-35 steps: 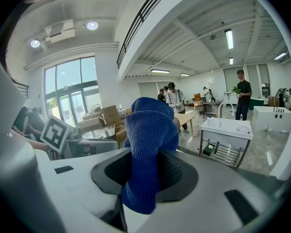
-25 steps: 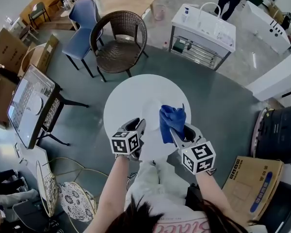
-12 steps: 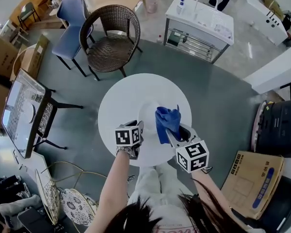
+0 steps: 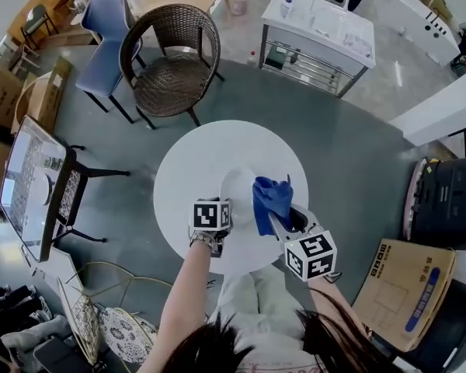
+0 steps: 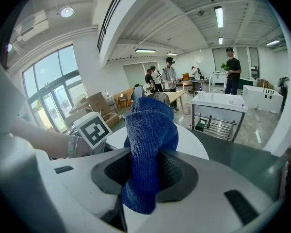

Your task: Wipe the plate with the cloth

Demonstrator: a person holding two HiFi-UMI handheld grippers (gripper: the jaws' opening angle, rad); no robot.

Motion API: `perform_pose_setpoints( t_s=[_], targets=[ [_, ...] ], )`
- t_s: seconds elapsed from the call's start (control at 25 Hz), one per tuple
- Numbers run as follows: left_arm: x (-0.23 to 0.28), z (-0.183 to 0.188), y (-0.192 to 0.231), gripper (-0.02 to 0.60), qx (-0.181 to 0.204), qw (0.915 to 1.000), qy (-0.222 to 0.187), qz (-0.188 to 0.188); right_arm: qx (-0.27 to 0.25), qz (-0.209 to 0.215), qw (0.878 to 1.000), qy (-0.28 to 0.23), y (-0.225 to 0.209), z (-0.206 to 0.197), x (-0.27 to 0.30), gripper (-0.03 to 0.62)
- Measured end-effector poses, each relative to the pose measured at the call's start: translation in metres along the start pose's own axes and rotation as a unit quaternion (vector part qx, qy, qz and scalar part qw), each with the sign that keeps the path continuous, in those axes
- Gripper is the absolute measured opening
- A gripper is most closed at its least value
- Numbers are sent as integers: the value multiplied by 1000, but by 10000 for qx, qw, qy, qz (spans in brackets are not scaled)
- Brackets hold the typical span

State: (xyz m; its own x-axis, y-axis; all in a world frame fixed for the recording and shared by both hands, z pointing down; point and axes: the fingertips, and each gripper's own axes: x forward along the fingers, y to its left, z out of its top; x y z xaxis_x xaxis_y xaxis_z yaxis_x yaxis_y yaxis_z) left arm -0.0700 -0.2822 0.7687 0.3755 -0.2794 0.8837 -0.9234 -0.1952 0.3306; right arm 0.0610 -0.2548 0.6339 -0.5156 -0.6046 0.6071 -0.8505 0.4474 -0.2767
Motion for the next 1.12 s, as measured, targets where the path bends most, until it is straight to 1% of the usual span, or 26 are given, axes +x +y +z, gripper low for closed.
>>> perform_pose_setpoints(
  t_s=[0.12, 0.2, 0.28, 0.36, 0.4, 0.52, 0.56, 0.68, 0.72, 0.84, 0.92, 1.12],
  targets=[
    [0, 1, 2, 103, 38, 9998, -21, 203, 84, -53, 10000, -5, -6, 1, 5, 133],
    [0, 2, 3, 98, -19, 9997, -126, 207, 141, -73, 9999, -11, -8, 2, 7, 133],
    [0, 2, 3, 88, -253, 9994, -248, -37, 151, -70, 9999, -5, -9, 1, 7, 133],
    [0, 1, 3, 68, -633, 9963, -374, -447, 132, -57, 9999, 11, -8, 2, 6, 133],
    [-1, 2, 3, 62, -753, 9940, -457, -645, 122, -50, 9999, 17, -8, 2, 5, 133],
    [-9, 6, -1, 48, -901, 9866, -773, -1121, 96, -47, 9999, 29, -8, 2, 3, 133],
    [-13, 9, -3, 43, -976, 9827, -895, -1292, 85, -50, 9999, 35, -7, 2, 3, 133],
    [-27, 17, -10, 23, -1281, 9671, -1248, -1807, 57, -55, 10000, 23, -6, 5, 0, 133],
    [-31, 19, -11, 20, -1340, 9639, -1315, -1885, 46, -54, 10000, 8, -6, 7, -1, 133],
    [-40, 19, -14, 20, -1314, 9616, -1390, -1966, -9, -45, 10000, -66, -3, 15, -5, 133],
    [-50, 21, -19, 20, -1305, 9575, -1504, -2086, -61, -39, 9999, -133, 0, 21, -10, 133],
    [-86, 34, -40, 20, -1402, 9386, -1966, -2464, -127, -62, 9992, -382, 5, 39, -29, 133]
  ],
)
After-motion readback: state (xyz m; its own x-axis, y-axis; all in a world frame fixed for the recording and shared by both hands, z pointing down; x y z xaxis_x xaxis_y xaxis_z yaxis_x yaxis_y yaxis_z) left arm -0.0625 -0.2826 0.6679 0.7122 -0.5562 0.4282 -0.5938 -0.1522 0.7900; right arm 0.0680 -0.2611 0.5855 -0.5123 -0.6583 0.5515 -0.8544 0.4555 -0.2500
